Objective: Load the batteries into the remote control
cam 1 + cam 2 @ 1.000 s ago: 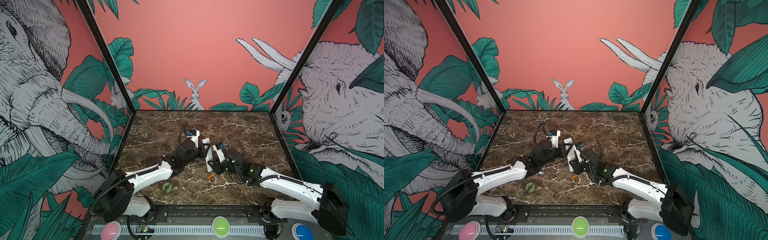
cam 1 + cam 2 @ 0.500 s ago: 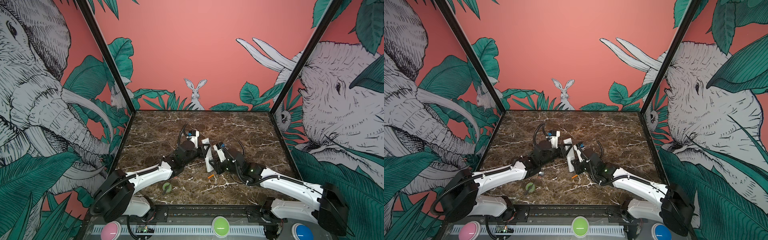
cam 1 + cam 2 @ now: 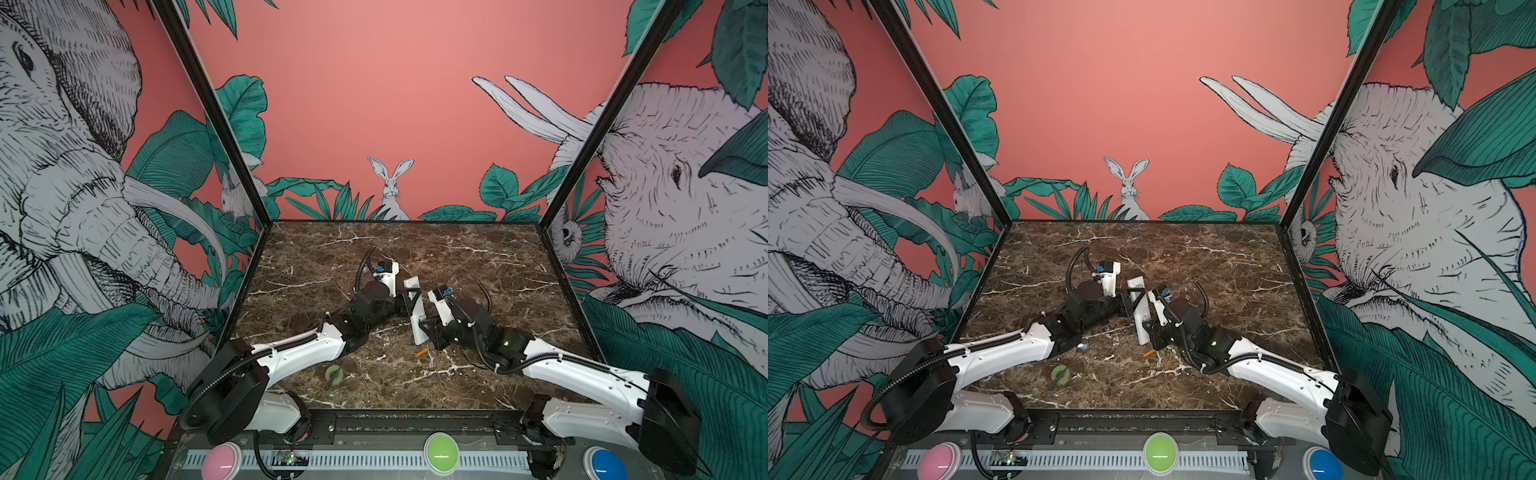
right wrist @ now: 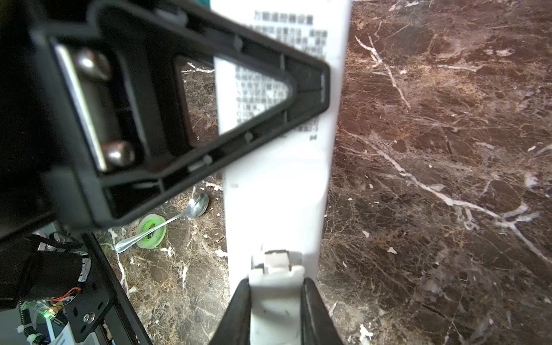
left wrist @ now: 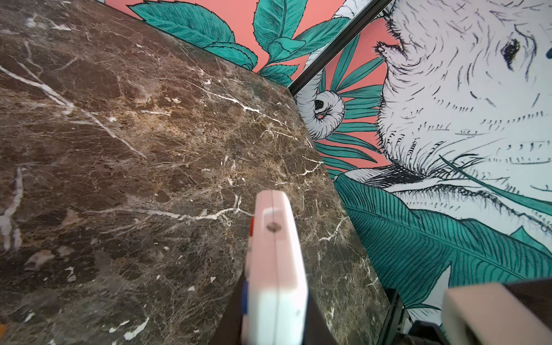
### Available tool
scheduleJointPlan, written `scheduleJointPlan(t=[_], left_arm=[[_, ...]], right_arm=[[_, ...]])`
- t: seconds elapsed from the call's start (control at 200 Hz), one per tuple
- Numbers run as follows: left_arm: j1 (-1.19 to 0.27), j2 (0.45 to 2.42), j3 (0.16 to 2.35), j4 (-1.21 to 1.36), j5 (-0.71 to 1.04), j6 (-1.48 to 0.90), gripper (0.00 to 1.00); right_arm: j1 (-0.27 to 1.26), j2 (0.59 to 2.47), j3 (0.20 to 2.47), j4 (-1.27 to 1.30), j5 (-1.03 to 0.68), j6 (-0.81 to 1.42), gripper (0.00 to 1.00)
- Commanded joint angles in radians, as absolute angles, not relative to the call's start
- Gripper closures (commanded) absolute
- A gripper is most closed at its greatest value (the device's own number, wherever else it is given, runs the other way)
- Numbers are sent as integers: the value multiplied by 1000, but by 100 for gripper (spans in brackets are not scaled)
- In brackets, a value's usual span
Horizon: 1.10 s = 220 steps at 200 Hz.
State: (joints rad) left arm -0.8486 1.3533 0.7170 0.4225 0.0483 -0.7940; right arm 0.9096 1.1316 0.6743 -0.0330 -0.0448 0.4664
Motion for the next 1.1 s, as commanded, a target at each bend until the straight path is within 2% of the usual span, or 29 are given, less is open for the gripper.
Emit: scheduleJointPlan(t=[0.0,0.485,0.765,1.095], left_arm=[[-853,1316,704,460,51,-808,100],[-843,1326,693,447,43,-803,100],[-746,1274,599,491,120,-821,100],[-658,1149,512,491,198,-762,100]], right_arm=[[911,1090,675,40,-61,424,79],[911,1039,670,-2,-30,388,80],[911,1003,694,-203,67,393,80],[862,1091,741,-368,128,412,79]])
